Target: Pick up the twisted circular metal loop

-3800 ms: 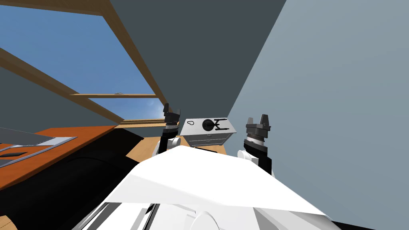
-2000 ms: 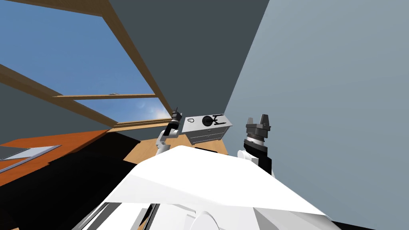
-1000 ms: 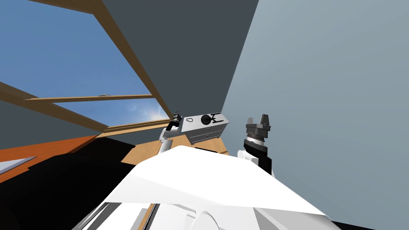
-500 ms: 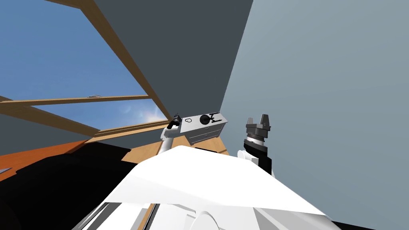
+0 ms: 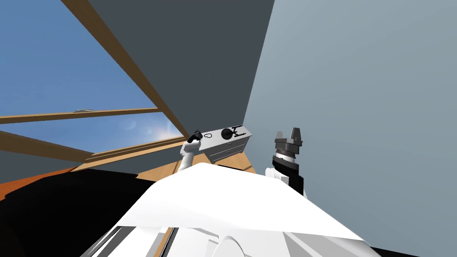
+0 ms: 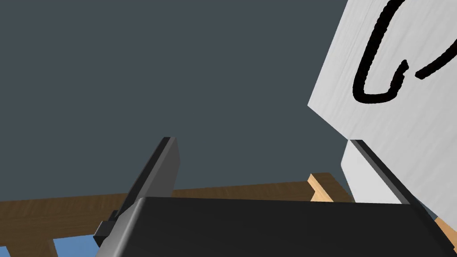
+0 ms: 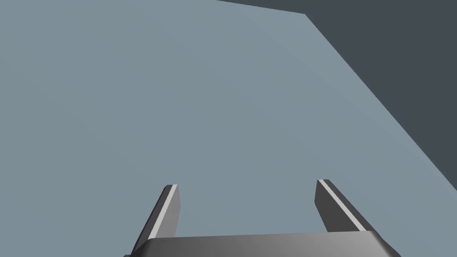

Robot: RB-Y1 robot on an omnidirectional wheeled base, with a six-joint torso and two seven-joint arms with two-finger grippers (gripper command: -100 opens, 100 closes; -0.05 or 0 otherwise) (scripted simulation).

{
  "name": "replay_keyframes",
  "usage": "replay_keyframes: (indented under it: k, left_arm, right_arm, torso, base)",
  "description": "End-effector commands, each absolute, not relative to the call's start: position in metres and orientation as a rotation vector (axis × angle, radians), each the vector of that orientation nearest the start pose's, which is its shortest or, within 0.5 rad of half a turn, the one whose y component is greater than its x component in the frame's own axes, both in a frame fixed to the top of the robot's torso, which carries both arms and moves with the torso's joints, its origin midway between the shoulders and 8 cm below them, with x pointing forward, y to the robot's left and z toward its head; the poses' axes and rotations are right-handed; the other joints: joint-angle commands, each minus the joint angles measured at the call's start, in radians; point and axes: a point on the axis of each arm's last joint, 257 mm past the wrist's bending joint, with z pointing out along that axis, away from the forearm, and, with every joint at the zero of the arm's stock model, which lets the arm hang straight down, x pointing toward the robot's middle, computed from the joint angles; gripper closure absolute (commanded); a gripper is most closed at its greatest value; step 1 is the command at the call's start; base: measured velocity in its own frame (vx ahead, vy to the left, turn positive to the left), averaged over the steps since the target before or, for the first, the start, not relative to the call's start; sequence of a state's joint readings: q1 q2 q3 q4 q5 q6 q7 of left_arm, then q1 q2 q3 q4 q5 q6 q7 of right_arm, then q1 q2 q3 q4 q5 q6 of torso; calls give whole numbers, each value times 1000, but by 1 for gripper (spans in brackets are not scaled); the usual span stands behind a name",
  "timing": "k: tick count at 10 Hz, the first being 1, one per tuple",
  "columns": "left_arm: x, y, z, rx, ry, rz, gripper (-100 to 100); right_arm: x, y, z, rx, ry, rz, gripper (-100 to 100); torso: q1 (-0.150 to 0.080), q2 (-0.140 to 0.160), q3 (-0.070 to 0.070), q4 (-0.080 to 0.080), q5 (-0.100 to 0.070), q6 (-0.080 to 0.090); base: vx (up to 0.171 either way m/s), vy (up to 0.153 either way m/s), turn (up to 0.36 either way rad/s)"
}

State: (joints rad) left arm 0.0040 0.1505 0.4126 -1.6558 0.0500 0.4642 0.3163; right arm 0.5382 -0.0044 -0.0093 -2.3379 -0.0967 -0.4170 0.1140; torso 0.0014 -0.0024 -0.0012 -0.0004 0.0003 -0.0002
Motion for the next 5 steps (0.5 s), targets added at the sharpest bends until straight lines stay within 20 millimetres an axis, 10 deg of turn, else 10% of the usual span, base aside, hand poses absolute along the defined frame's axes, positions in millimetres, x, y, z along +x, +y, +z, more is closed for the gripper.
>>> replay_keyframes:
  k: [1,5]
  left_arm:
    - [479,487,-293,-1867,897,-837,-100]
    - [459,502,-343,-2005,942,-686,-100]
  right_arm:
    - [341,-296,22,716,631,1225,0]
    - [341,-296,22,716,631,1225,0]
  torso:
    - [0,0,0,0,0,0]
    - [1,-1,-1,0,0,-1]
  base:
    - [34,22,-172]
    - [46,24,-167]
